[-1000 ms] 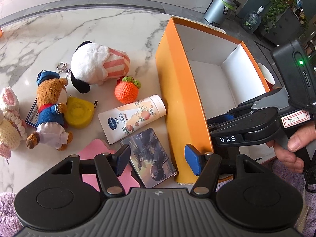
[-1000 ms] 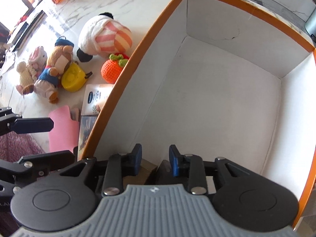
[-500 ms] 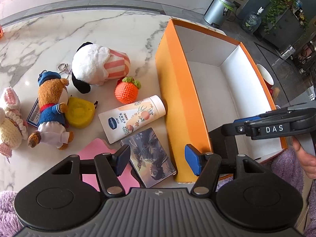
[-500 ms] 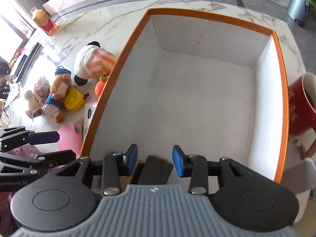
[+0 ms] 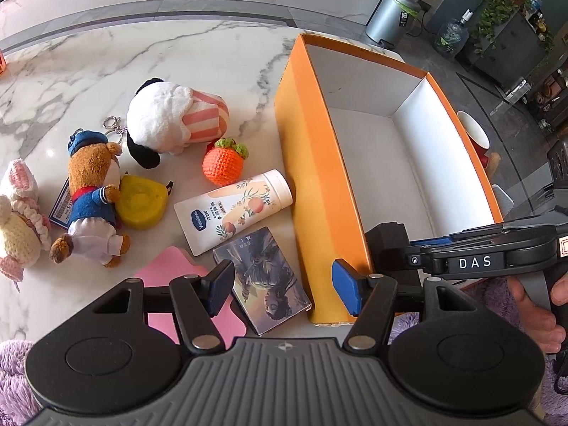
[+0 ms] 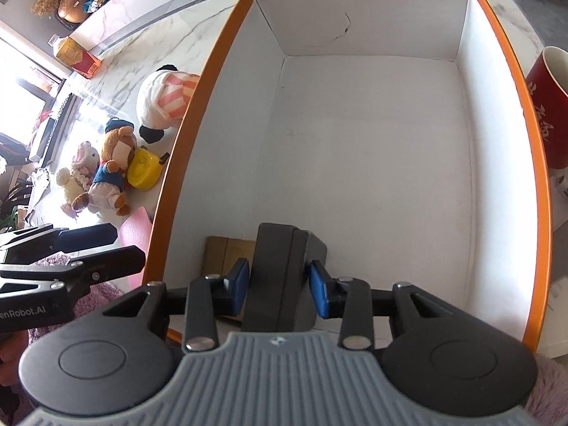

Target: Organize objects

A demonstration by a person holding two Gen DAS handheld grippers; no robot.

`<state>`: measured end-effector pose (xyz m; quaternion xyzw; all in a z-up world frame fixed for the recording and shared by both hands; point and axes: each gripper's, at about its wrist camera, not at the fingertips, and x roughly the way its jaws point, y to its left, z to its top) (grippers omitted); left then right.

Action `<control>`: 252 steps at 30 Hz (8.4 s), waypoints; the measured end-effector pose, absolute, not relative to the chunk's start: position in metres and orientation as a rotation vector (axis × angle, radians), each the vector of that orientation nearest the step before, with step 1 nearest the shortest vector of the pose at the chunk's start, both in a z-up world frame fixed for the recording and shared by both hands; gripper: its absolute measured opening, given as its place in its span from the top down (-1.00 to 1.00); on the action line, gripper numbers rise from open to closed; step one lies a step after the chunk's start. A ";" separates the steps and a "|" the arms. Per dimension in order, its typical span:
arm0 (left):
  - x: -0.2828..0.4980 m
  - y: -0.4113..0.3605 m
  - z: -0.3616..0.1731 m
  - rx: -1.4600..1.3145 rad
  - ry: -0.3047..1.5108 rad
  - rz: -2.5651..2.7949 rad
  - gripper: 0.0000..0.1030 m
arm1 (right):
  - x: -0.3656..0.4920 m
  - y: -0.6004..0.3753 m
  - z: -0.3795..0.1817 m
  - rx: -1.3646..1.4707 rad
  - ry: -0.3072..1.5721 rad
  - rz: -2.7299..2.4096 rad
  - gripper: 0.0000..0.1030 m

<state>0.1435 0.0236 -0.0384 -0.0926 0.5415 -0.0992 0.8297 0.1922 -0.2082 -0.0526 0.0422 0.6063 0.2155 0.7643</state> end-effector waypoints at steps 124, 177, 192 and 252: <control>0.128 0.104 -0.104 -0.714 1.221 -0.104 0.49 | 0.174 -0.034 -0.069 -0.759 1.274 0.841 0.50; 0.112 0.168 -0.077 -0.593 1.108 -0.018 0.58 | 0.162 -0.015 -0.090 -0.447 1.118 0.261 -0.16; 0.102 0.166 -0.073 -0.571 1.115 -0.007 0.58 | 0.103 -0.033 -0.069 -0.361 0.987 0.386 0.01; 0.089 0.135 -0.024 -0.578 1.026 -0.160 0.59 | 0.113 -0.100 0.005 0.176 1.006 0.461 -0.14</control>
